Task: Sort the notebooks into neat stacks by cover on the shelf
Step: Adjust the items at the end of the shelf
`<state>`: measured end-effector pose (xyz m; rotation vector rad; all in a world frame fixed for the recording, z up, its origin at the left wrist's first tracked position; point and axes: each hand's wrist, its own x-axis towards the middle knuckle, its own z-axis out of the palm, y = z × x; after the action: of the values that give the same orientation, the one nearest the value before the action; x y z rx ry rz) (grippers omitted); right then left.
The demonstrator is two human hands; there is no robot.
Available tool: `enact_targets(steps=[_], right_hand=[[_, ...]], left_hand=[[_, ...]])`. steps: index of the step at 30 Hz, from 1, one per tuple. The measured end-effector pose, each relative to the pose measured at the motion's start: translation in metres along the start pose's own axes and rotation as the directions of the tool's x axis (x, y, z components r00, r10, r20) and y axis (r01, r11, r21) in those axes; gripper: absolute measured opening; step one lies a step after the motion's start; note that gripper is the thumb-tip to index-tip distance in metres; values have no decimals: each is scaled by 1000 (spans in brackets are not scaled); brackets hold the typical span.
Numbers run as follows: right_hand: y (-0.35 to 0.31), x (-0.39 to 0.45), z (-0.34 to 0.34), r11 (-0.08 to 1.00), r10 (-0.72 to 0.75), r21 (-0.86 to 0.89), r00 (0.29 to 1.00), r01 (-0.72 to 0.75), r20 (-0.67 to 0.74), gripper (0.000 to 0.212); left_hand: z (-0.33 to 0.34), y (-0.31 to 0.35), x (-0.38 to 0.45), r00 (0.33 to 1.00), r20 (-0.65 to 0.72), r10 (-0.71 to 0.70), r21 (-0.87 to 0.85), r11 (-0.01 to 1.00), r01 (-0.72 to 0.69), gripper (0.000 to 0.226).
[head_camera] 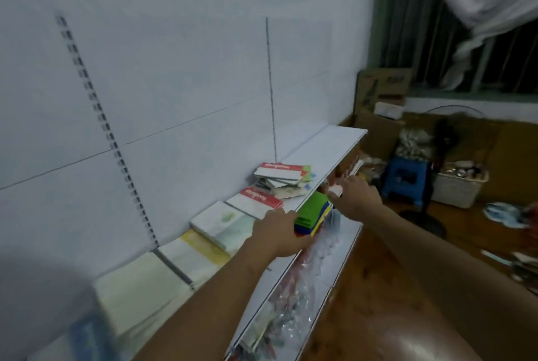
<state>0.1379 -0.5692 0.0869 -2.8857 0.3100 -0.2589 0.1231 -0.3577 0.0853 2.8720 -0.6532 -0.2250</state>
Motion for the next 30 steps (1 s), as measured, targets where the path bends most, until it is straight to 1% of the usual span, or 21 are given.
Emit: enact_targets(steps=[4,6,9,11,14,18,23,26,30], right_hand=[[95,13,-14,988,153,4,988,-153,10,58],[132,15,-15,980,198,2,980,-198,13,58],[178,20,-17,967,255,13,967,-256,9,56],[204,28,-21,958,287,21,958,-287,-2,56],[240,40,-25,943,331,21,943,-331,-15,55],[286,70,-27,918,397,3,918,-397,-2,57],[335,125,-30,908,418,-21,908,-418,7,57],[356,162,-36,898,439,-22,898,-439,-12,54],[379,209,-37,886,462,-15,886,-463,-37,57]], left_hand=[[9,80,55,994,-19,109,12,994,-109,55],[19,113,74,989,5,149,-9,989,-149,52],[39,149,108,980,64,188,-18,982,-188,56],[47,171,134,974,99,205,-43,979,-201,64],[57,202,170,961,97,258,-69,965,-253,68],[68,237,221,948,98,303,-60,953,-298,66],[76,266,301,929,84,361,-111,930,-352,61],[72,281,349,921,102,377,-106,924,-367,60],[68,295,405,912,79,403,-83,914,-397,53]])
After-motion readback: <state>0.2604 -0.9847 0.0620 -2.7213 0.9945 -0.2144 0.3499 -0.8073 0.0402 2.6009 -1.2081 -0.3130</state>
